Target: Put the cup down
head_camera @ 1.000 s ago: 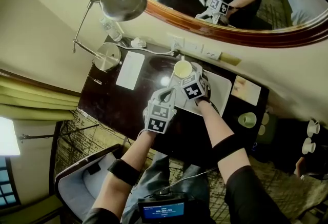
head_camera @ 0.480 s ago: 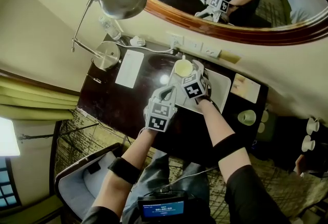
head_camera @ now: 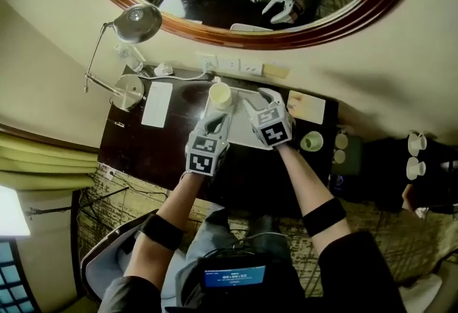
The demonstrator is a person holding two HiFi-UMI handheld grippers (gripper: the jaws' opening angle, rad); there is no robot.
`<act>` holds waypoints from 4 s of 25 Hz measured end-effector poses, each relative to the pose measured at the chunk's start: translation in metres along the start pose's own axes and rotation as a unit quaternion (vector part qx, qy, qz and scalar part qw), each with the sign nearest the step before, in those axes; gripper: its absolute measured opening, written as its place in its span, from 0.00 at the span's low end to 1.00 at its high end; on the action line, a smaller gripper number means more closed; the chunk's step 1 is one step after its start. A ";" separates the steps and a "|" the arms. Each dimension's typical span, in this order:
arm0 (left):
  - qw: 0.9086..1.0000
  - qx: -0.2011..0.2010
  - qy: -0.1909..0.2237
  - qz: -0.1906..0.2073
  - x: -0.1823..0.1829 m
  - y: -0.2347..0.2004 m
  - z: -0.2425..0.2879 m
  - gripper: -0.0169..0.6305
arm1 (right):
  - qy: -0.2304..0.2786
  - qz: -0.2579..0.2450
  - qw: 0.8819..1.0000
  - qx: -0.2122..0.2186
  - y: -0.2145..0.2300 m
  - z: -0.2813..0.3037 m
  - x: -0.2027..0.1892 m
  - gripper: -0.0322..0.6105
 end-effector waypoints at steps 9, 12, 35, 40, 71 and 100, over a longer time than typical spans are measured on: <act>0.997 -0.062 -0.002 0.053 0.013 0.086 -0.001 0.03 | -0.003 0.018 0.999 -0.048 0.046 -0.136 -0.055 0.05; 0.995 -0.077 -0.011 0.063 0.011 0.105 0.001 0.03 | -0.014 0.037 0.997 -0.068 0.050 -0.173 -0.080 0.05; 0.989 -0.121 -0.022 0.086 -0.025 0.167 -0.022 0.03 | -0.047 0.148 0.979 -0.135 0.017 -0.278 -0.184 0.05; 0.990 -0.116 -0.025 0.081 -0.030 0.169 -0.017 0.03 | -0.056 0.156 0.978 -0.127 0.012 -0.275 -0.196 0.05; 0.882 -0.138 -0.326 0.311 -0.127 0.275 0.225 0.77 | -0.080 0.236 0.964 -0.096 -0.005 -0.301 -0.299 0.05; 0.914 -0.113 -0.307 0.239 -0.086 0.231 0.165 0.61 | -0.055 0.203 0.977 -0.039 -0.010 -0.238 -0.238 0.05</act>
Point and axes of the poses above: the fingertips, and each gripper's own axes: z forward along the fingers, y to its right, x out of its top, the point moved 7 cm from there along -z, backward along the fingers, and after that the axes turned 13 degrees about -z, right-handed, at the moved point
